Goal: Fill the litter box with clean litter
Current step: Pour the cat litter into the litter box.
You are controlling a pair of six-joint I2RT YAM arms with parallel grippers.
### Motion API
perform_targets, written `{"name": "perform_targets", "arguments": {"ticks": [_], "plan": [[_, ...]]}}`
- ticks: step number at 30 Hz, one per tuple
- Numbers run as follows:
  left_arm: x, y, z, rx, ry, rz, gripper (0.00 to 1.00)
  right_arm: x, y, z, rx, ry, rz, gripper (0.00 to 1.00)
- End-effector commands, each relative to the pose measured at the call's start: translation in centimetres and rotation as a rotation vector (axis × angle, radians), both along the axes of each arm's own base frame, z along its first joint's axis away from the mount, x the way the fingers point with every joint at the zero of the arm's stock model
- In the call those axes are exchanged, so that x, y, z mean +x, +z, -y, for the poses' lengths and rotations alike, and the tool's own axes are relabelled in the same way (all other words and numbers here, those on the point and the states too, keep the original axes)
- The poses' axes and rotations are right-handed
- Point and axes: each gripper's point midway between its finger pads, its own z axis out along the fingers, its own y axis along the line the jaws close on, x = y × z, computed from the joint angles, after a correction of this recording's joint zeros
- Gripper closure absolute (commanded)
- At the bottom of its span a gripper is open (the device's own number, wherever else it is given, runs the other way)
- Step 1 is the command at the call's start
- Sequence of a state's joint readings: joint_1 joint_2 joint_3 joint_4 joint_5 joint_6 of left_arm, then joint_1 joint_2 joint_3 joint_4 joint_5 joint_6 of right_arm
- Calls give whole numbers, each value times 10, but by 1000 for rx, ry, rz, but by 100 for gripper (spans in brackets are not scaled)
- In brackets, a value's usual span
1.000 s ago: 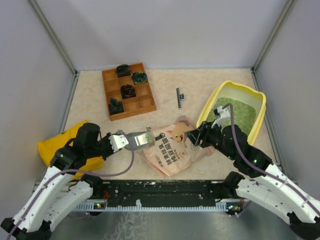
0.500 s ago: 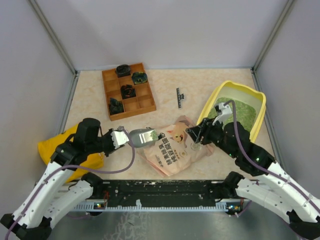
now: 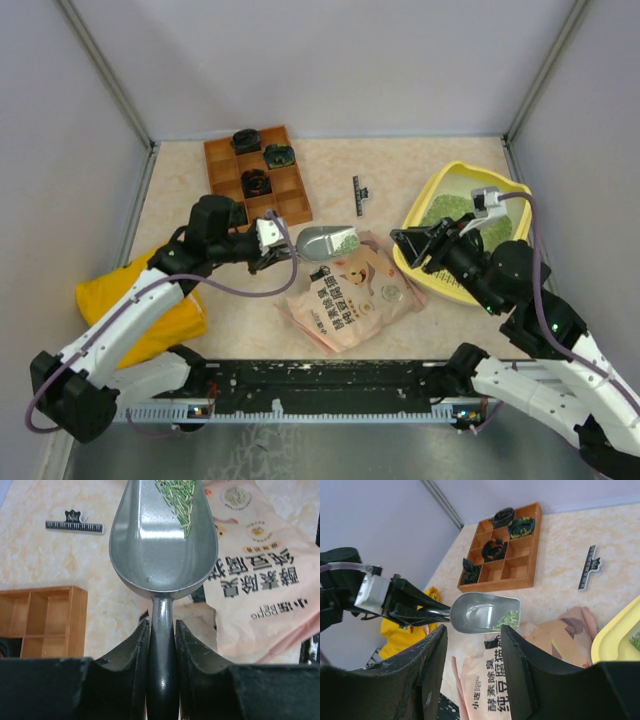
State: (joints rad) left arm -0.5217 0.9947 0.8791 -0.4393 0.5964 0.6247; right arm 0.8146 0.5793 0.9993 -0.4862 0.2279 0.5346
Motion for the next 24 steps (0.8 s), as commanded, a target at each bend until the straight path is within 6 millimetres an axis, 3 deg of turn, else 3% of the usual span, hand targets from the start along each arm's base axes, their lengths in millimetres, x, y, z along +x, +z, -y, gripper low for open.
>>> {"name": "perform_targets", "arguments": {"ticks": [1,5,13,19,24], "plan": [[25,52,43,-152,-85,101,100,-3,43,16,59,-41,93,53],[36,59,81,-137,-129,156,100,-7,58,23,93,-54,126,54],[51,54,153,-14,-186,288,100,-17,82,42,163,-91,181,54],[60,52,188,41,-201,408,100,-28,107,67,274,-147,243,55],[68,56,209,105,-222,555,100,-30,107,73,285,-160,240,55]]}}
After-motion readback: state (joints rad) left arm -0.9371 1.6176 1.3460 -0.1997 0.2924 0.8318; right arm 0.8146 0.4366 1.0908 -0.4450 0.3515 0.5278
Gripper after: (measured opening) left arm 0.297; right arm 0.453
